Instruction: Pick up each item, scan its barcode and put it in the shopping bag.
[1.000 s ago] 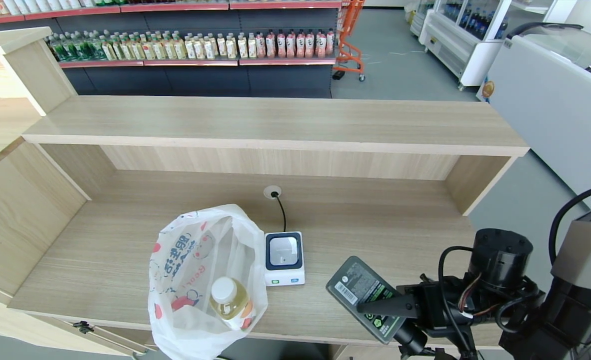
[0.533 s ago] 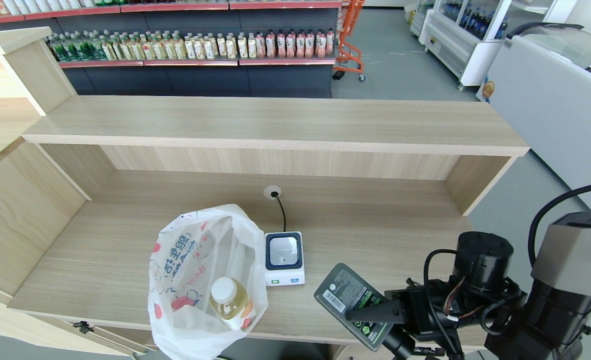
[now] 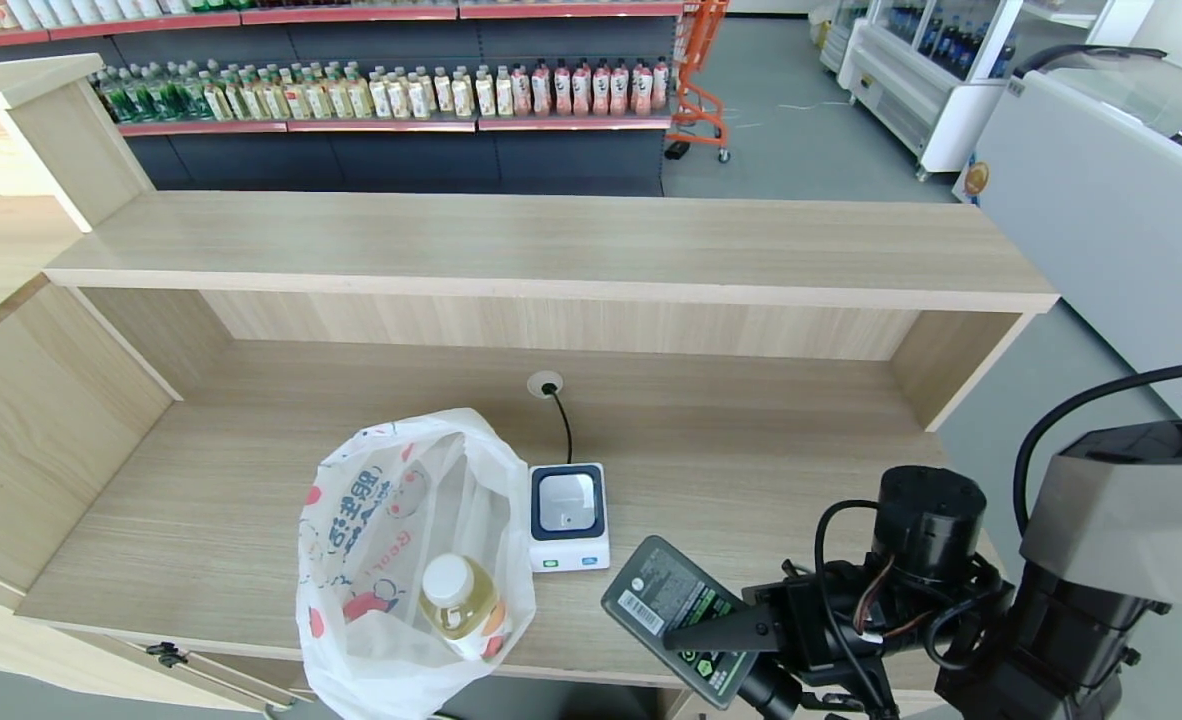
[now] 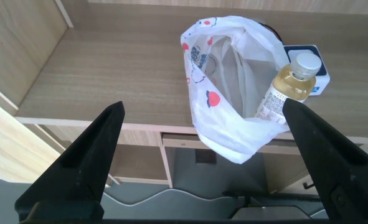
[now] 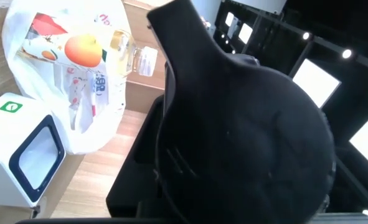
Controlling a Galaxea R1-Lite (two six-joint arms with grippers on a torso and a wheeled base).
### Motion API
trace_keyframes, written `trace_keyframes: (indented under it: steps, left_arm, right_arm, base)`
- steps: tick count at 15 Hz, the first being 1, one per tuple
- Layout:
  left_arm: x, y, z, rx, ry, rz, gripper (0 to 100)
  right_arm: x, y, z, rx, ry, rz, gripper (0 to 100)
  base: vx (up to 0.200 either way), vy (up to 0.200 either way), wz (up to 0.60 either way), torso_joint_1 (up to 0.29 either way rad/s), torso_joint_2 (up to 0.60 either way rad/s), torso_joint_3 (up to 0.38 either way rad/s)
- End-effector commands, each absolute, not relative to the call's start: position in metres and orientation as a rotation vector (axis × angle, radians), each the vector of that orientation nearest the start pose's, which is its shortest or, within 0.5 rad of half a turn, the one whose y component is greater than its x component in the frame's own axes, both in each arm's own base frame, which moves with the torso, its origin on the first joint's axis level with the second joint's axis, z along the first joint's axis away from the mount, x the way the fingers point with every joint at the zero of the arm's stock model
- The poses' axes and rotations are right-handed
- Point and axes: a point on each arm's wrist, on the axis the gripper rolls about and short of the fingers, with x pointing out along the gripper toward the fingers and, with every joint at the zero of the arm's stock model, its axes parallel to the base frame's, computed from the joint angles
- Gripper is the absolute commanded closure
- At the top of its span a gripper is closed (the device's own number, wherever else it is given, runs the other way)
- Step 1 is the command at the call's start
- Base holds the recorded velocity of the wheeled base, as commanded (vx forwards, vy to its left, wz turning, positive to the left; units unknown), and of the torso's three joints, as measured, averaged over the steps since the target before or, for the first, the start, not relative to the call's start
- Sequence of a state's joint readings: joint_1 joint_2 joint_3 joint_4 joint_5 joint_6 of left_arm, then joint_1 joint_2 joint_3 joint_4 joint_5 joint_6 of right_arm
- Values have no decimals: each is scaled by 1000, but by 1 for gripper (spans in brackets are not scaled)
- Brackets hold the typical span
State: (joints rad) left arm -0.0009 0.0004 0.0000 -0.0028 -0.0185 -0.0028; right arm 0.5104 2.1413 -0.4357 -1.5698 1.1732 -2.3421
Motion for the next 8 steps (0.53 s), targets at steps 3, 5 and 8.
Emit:
trace_keyframes:
  steps: [3,5,8]
  left_arm:
    - [-23,0,76,-3,-3,-20,0]
    - [-23,0,76,-3,-3,-20,0]
    - [-23,0,76,-3,-3,-20,0]
  right_arm:
    - [253,169,54,-1610,-1777,947,100]
    - [253,169,53,-1608,-1775,950,100]
    - [253,169,52,-1605,-1776,954,100]
  base:
    - [0,0,0,0,0,0]
    - [0,0,0,0,0,0]
    - [0,0,0,0,0,0]
